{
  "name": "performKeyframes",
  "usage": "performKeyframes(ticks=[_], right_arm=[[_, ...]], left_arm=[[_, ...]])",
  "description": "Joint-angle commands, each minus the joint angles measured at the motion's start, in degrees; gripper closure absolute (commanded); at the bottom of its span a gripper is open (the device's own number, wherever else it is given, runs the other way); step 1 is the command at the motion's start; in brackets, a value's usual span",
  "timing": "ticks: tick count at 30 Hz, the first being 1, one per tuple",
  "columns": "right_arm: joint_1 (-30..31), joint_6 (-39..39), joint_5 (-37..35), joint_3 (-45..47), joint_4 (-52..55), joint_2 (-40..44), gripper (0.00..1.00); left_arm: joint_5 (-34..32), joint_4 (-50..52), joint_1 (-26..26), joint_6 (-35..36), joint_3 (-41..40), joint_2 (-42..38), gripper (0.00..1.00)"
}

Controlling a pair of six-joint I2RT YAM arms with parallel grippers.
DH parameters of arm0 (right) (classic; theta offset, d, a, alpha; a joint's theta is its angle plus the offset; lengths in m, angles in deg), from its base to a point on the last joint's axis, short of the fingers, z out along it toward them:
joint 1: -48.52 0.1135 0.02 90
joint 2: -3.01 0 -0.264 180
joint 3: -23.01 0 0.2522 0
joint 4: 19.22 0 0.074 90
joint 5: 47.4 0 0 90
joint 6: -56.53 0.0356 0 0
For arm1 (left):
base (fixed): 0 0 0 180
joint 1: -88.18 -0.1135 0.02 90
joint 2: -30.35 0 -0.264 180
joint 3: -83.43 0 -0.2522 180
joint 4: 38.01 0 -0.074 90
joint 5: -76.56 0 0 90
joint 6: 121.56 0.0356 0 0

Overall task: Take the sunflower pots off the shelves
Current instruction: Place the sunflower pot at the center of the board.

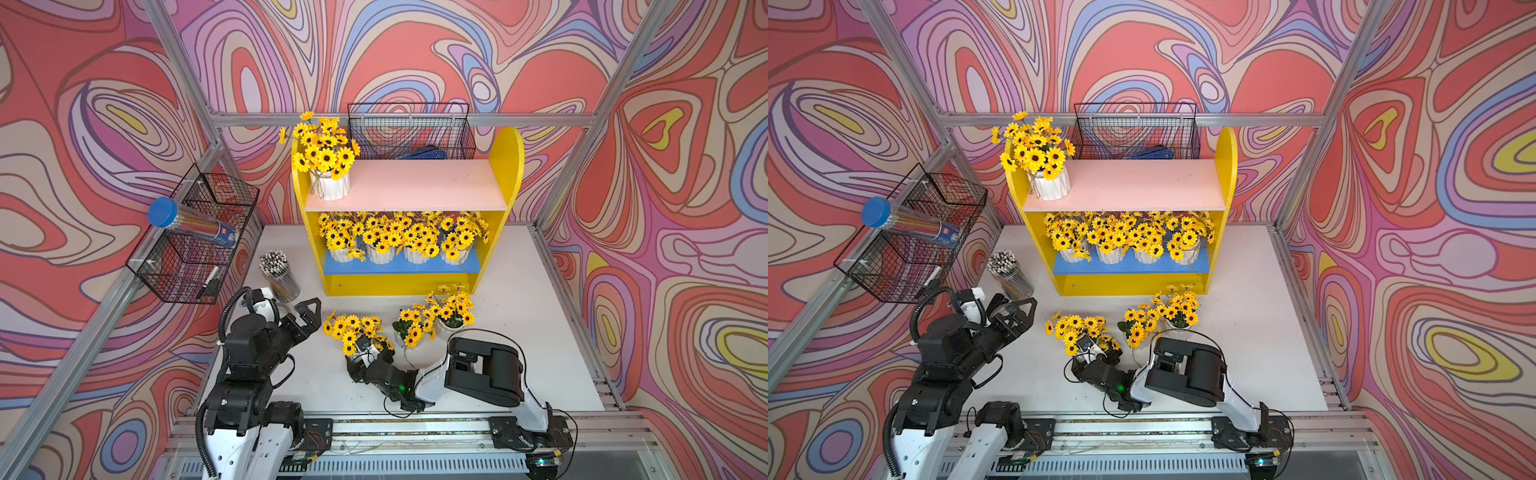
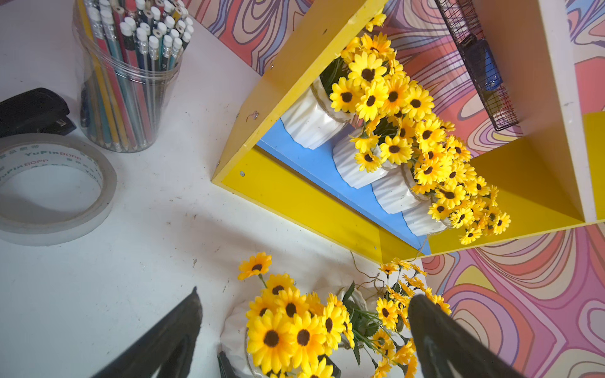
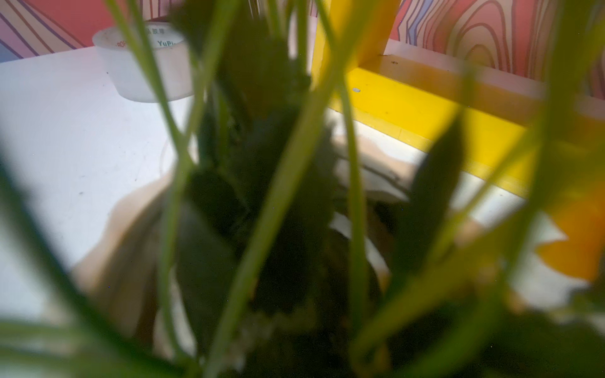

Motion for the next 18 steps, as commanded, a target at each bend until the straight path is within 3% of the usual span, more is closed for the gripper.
performKeyframes(ticks=[1,7,15,18], right_arm=[[1.13,-2.25,-0.21,1.15,2.6,1.95,0.02],[0.79,-2.6,5.78,-0.42,4.82,-1.73,0.02],[0.21,0.07,10.95,6.05,-1.09,4.38,0.02],[-3.08,2.51,15.66,5.93,-3.08,3.41,0.02]], left_arm=[[0.88,-1.98,-0.28,0.16,0.17,-0.07,0.0],[2.06,-2.51,-0.29,0.92,0.97,0.81,0.0],[5.54,-5.78,-0.29,2.79,0.62,0.83,0.0],[6.99,-7.37,-0.29,3.15,0.37,0.97,0.0]])
